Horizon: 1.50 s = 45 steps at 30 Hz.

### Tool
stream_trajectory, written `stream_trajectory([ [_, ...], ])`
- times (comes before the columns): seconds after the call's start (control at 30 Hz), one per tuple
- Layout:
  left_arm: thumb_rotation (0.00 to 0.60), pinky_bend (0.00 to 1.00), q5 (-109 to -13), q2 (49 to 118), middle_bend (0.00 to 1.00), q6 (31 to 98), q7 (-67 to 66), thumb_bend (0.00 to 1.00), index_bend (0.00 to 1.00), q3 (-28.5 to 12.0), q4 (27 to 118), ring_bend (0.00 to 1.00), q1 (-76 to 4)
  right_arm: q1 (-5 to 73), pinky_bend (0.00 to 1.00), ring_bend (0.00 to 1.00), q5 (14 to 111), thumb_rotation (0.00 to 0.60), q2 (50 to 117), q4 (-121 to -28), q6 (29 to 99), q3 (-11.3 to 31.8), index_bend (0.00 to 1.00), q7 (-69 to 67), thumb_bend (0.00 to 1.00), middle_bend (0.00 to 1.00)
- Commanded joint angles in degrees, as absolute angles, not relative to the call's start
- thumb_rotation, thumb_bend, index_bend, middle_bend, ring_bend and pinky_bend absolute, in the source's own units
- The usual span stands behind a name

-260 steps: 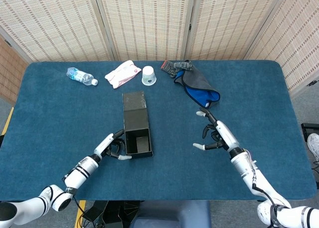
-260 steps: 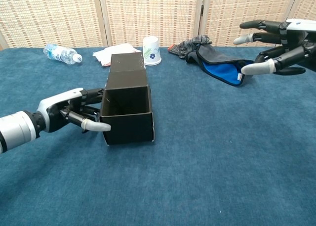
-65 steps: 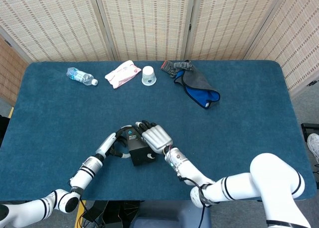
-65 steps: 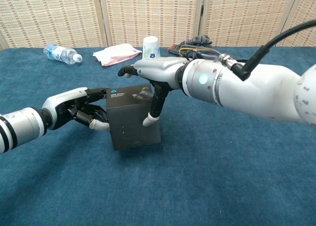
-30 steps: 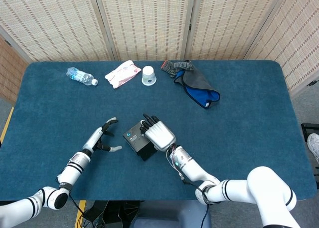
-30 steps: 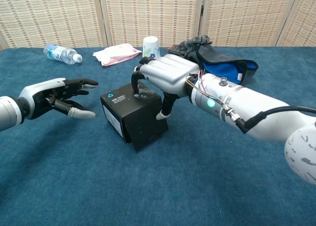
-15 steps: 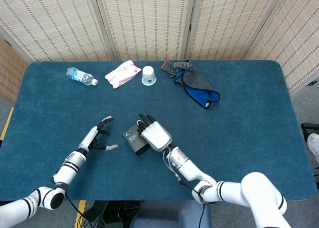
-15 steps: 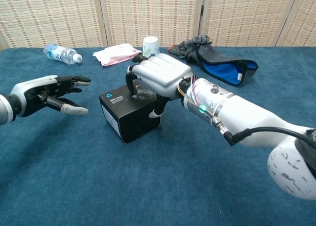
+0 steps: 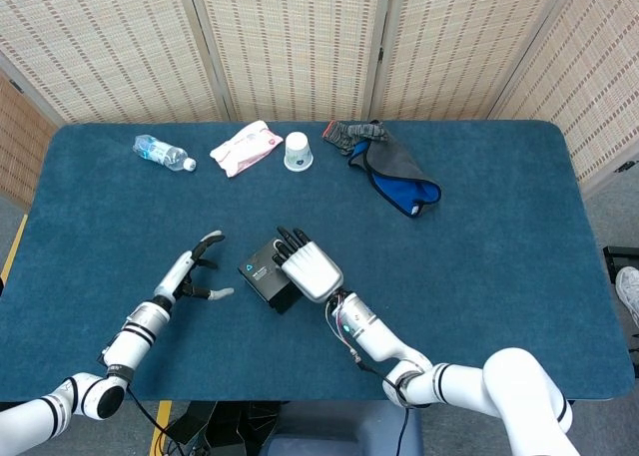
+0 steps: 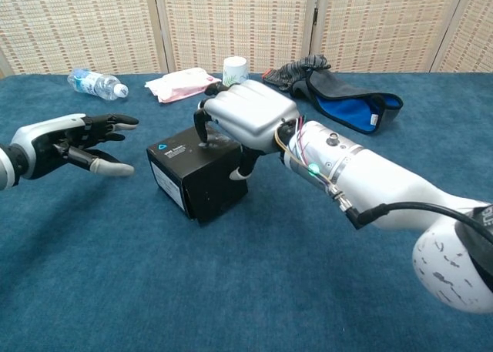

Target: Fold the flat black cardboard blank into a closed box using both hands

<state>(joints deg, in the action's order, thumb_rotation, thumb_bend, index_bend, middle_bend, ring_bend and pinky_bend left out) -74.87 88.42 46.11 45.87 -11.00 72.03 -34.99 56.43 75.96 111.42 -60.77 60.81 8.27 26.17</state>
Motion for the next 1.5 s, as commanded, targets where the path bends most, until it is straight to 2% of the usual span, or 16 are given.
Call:
stream_trajectory([
  [0.03,0.6,0.27,-75.01,88.18,0.0,46.41,45.72,0.15,0.1,-11.0,72.31,0.0,-34.91,56.15,0.19,0.12,76.07,0.6,111.01,-61.51,60.62,8.62,0.43,26.19,0.07,0.24],
  [0.1,0.6,0.27,-75.16,87.87,0.0,47.02,45.29,0.15,0.1,-11.03,72.66,0.0,-34.73,55.58,0.19,0.12,75.73,0.6,110.0,-63.62,60.63,9.26,0.4,25.76,0.07,0.22],
  [0.23,0.6,0.27,-75.77,86.46,0.0,48.65,43.94,0.15,0.1,-11.03,74.36,0.0,-34.26,53.64,0.19,0.1,73.74,0.6,104.87,-72.23,60.46,10.81,0.14,25.5,0.05,0.14],
  [0.4,0.6,0.27,-76.66,83.73,0.0,51.61,40.76,0.15,0.09,-10.91,77.58,0.0,-33.24,49.82,0.19,0.09,70.77,0.6,95.38,-84.9,61.58,11.75,0.07,26.21,0.05,0.12],
  [0.57,0.6,0.27,-75.5,80.32,0.0,56.47,34.68,0.15,0.09,-11.19,81.88,0.0,-30.75,44.02,0.23,0.1,65.97,0.6,84.09,-97.9,63.57,12.33,0.08,23.2,0.06,0.15],
  [0.7,0.6,0.27,-74.19,78.63,0.0,59.3,30.81,0.15,0.09,-11.33,84.33,0.0,-29.05,40.74,0.4,0.2,66.69,0.6,79.51,-101.59,66.18,11.54,0.18,21.16,0.13,0.27],
  [0.8,0.6,0.27,-73.09,75.58,0.0,64.33,23.28,0.15,0.09,-10.5,87.6,0.01,-25.87,35.06,0.49,0.27,69.07,0.6,73.75,-104.47,70.81,9.13,0.27,17.16,0.18,0.32],
  [0.9,0.6,0.27,-72.41,72.88,0.0,67.8,17.33,0.15,0.1,-9.42,91.21,0.01,-23.34,31.2,0.53,0.3,71.97,0.6,70.05,-105.47,73.5,6.74,0.3,14.11,0.21,0.34],
  [1.27,0.6,0.27,-77.17,67.91,0.0,81.97,1.65,0.15,0.1,-3.48,98.58,0.01,-13.7,20.05,0.54,0.31,80.18,0.6,61.16,-104.29,79.45,-0.85,0.31,3.05,0.21,0.33],
  [1.5,0.6,0.27,-81.48,68.35,0.0,89.84,-3.27,0.15,0.1,-0.24,100.38,0.01,-7.91,14.76,0.49,0.3,83.78,0.6,61.77,-100.57,84.08,-2.81,0.31,0.97,0.22,0.29],
])
